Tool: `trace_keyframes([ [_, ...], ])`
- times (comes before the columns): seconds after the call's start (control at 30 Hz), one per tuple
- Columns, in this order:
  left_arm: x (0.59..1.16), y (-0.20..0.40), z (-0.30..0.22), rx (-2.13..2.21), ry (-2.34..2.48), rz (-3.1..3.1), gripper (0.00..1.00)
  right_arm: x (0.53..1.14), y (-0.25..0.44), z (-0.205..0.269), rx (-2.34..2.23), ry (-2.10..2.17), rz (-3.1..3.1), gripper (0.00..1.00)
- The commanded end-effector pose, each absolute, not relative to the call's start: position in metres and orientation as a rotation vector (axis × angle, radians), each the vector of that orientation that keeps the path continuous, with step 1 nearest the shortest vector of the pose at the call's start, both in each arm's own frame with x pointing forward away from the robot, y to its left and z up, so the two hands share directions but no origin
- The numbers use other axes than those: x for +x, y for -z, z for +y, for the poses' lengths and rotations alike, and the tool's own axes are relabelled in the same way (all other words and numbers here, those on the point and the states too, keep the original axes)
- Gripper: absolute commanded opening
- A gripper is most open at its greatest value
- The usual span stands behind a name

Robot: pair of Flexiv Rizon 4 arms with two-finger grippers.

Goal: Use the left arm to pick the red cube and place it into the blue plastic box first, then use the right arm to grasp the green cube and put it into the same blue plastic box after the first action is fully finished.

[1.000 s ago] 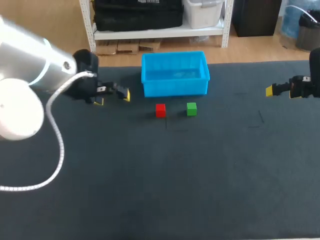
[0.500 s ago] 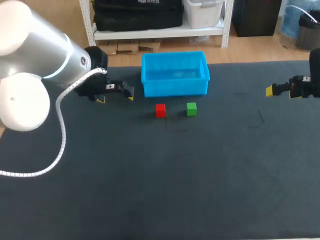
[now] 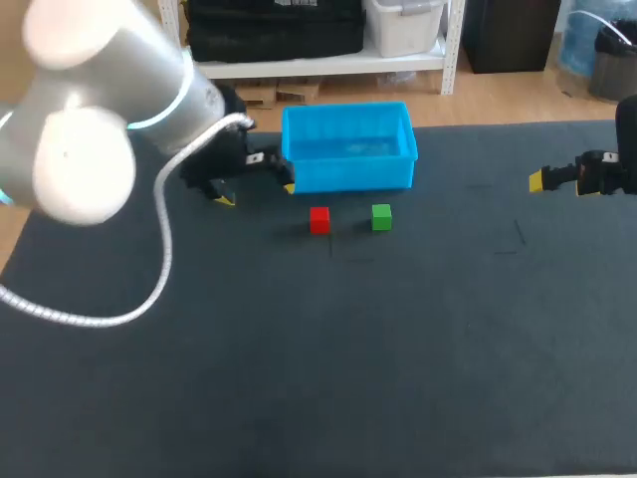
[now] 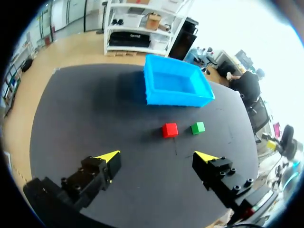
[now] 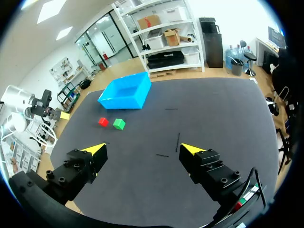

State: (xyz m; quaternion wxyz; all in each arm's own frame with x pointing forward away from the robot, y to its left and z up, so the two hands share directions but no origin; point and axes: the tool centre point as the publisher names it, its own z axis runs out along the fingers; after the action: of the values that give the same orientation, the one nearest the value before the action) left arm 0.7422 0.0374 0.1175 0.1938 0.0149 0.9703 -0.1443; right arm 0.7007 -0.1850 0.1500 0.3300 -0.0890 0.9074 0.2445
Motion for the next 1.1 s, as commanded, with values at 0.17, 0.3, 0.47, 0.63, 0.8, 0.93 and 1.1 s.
trace_keyframes([
  [0.17,0.77,-0.104,0.018,-0.071,-0.02,2.849,1.0,0.7,-0.15,-0.185,-0.233,-0.638,2.374,1.0],
  [0.3,0.772,-0.099,0.018,-0.08,-0.042,2.852,1.0,0.7,-0.15,-0.185,-0.233,-0.638,2.374,1.0],
  [0.47,0.775,-0.091,0.018,-0.097,-0.061,2.862,1.0,0.7,-0.15,-0.185,-0.233,-0.638,2.374,1.0],
  [0.63,0.779,-0.083,0.014,-0.118,-0.085,2.873,1.0,0.7,-0.15,-0.185,-0.233,-0.638,2.374,1.0],
  [0.8,0.78,-0.077,0.001,-0.122,-0.078,2.876,1.0,0.7,-0.15,-0.185,-0.233,-0.638,2.374,1.0],
  [0.93,0.78,-0.071,-0.013,-0.095,-0.069,2.882,1.0,0.7,-0.15,-0.185,-0.233,-0.638,2.374,1.0],
  [1.1,0.783,-0.061,-0.028,-0.07,-0.059,2.888,1.0,0.7,-0.15,-0.185,-0.233,-0.638,2.374,1.0],
])
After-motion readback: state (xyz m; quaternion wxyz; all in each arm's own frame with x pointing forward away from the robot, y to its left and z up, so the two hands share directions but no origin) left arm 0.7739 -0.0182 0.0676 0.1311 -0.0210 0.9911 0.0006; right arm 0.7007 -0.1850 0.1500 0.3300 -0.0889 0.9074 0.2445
